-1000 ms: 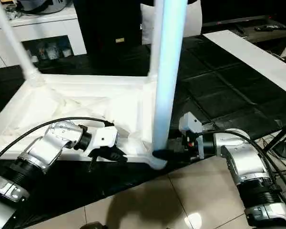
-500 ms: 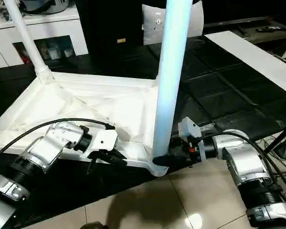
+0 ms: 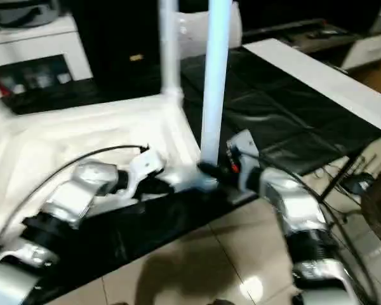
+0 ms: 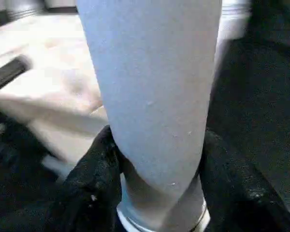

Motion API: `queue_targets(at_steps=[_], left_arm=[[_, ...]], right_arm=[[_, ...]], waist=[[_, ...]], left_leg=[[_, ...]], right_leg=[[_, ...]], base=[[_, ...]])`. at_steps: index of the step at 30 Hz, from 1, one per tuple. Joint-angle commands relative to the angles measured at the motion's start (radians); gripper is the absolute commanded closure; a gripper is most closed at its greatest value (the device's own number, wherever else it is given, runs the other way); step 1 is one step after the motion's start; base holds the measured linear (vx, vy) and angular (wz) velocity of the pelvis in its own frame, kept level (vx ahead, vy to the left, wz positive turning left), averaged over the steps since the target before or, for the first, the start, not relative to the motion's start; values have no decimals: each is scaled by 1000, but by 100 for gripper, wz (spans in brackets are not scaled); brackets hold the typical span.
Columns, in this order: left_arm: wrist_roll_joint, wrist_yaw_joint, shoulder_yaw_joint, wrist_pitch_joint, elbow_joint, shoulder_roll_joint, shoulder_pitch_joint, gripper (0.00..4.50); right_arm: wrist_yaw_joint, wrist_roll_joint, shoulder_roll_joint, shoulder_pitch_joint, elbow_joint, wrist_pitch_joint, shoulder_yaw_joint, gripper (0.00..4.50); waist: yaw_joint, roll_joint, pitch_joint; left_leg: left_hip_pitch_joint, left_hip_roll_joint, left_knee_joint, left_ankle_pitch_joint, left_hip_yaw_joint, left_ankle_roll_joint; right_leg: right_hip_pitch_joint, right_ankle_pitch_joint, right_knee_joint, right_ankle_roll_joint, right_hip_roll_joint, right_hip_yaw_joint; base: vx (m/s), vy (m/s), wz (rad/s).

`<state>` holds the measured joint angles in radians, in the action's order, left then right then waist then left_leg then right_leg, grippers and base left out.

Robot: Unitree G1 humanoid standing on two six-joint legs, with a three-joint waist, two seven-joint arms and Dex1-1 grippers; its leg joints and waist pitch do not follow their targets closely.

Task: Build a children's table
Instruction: Rotate leg to tighten

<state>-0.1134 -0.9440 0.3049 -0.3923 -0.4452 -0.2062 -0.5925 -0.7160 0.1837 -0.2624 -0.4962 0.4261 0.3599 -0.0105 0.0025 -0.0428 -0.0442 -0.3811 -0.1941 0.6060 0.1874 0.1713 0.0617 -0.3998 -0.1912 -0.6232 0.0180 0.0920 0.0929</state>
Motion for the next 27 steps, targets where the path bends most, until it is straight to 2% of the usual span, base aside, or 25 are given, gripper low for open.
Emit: queue_targets(at_steps=[1, 4, 5, 9, 10, 14, 19, 20, 22, 23, 24, 27], left_arm=[[28, 26, 40, -35, 49, 86, -2, 450], [18, 72, 34, -53, 43, 122, -13, 450], [14, 78, 35, -51, 41, 126, -16, 450], [-2, 76, 41, -21, 26, 101, -25, 450], [-9, 56, 45, 7, 22, 69, -23, 450], [-16, 28, 54, 44, 11, 33, -21, 450], [-19, -32, 61, 120, -26, -8, -24, 450], [-14, -83, 71, 169, -40, -34, -24, 450], [-11, -109, 77, 189, -46, -47, -24, 450], [-7, -163, 91, 237, -55, -77, -25, 450], [-2, -206, 100, 268, -59, -97, -25, 450], [7, -275, 117, 307, -59, -129, -25, 450]], right_arm=[[149, -26, 79, -53, 58, 16, -14, 257], [192, -49, 108, -67, 88, -28, -16, 257], [186, -48, 111, -68, 90, -35, -16, 202], [132, -14, 104, -54, 55, -46, 1, 166], [83, -7, 75, -36, 29, -65, -2, 166], [19, 3, 38, -17, 11, -90, -3, 123], [-76, -13, -34, 1, 11, -156, -20, 83], [-130, -11, -67, 10, 4, -177, -24, 75], [-159, -9, -83, 15, -2, -186, -27, 75], [-228, -6, -121, 30, -22, -202, -43, 75], [-279, -5, -149, 41, -34, -217, -53, 75], [-368, 6, -193, 60, -54, -244, -69, 75]], waist=[[10, 14, 66], [11, 15, 66], [15, 14, 68], [18, 10, 70], [22, 9, 70], [35, 10, 71], [47, 9, 69], [50, 9, 69], [57, 8, 70], [57, 8, 70], [62, 14, 69], [67, 12, 69]], left_leg=[[-1, -22, -63, 134, -9, -53], [1, -22, -61, 129, -6, -65], [2, -23, -61, 121, -7, -74], [3, -27, -63, 106, -8, -98], [4, -28, -62, 112, -8, -104], [6, -29, -61, 101, -6, -116], [11, -32, -64, 129, -5, -101], [11, -33, -64, 128, -5, -99], [11, -33, -65, 123, -5, -99], [11, -33, -65, 123, -5, -99], [8, -32, -63, 129, -5, -109], [8, -34, -63, 134, -4, -115]], right_leg=[[59, -235, 90, 201, 52, -43], [56, -224, 93, 207, 53, -43], [58, -206, 91, 208, 52, -43], [61, -122, 83, 230, 51, -44], [62, -103, 82, 237, 52, -44], [61, -73, 79, 244, 53, -46], [59, -99, 80, 239, 54, -47], [59, -96, 79, 239, 54, -48], [60, -87, 77, 238, 55, -49], [60, -87, 77, 238, 55, -49], [63, -85, 78, 231, 56, -49], [61, -93, 76, 233, 56, -48]], base=[[0, 0, 0], [0, 0, 0], [0, 0, 0], [0, 0, 0], [0, 0, 0], [0, 0, 0], [0, 0, 0], [0, 0, 0], [0, 0, 0], [0, 0, 0], [0, 0, 0], [0, 0, 0]])
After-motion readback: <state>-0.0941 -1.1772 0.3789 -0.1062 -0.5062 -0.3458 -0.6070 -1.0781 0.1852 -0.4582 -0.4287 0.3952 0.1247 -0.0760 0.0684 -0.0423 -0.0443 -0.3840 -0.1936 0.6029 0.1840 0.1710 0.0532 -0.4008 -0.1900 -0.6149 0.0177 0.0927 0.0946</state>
